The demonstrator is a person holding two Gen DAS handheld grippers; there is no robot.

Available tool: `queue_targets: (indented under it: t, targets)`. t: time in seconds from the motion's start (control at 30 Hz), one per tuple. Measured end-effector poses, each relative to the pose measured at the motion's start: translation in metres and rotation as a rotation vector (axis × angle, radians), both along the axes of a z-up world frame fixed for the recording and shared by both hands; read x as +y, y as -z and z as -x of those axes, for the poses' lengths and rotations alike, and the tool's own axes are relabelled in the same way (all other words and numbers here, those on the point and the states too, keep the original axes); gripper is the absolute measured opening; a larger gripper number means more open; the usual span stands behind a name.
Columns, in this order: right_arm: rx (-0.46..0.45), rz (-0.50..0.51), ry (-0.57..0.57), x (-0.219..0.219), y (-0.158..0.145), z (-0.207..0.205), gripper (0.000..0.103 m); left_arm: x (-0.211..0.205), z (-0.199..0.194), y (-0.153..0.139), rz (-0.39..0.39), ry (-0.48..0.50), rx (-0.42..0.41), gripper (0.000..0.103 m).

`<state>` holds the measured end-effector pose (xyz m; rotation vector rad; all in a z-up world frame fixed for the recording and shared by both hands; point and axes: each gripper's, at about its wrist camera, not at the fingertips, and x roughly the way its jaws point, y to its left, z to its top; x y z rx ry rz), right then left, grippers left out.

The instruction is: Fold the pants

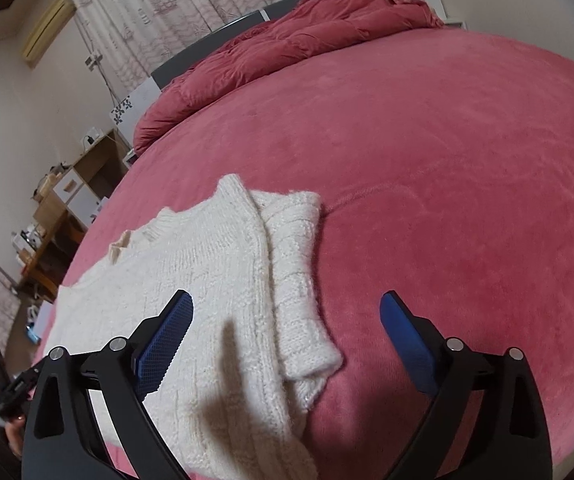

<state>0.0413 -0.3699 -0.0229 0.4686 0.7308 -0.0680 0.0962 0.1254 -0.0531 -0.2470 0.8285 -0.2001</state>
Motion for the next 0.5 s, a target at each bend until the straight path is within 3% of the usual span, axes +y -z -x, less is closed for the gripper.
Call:
queue_targets:
  t: [0.5]
  targets:
    - [0.079, -0.265, 0.048, -0.032, 0.029, 0.006, 0.094, -0.002, 0.006, -0.005, -0.033, 0.019, -0.026, 0.101]
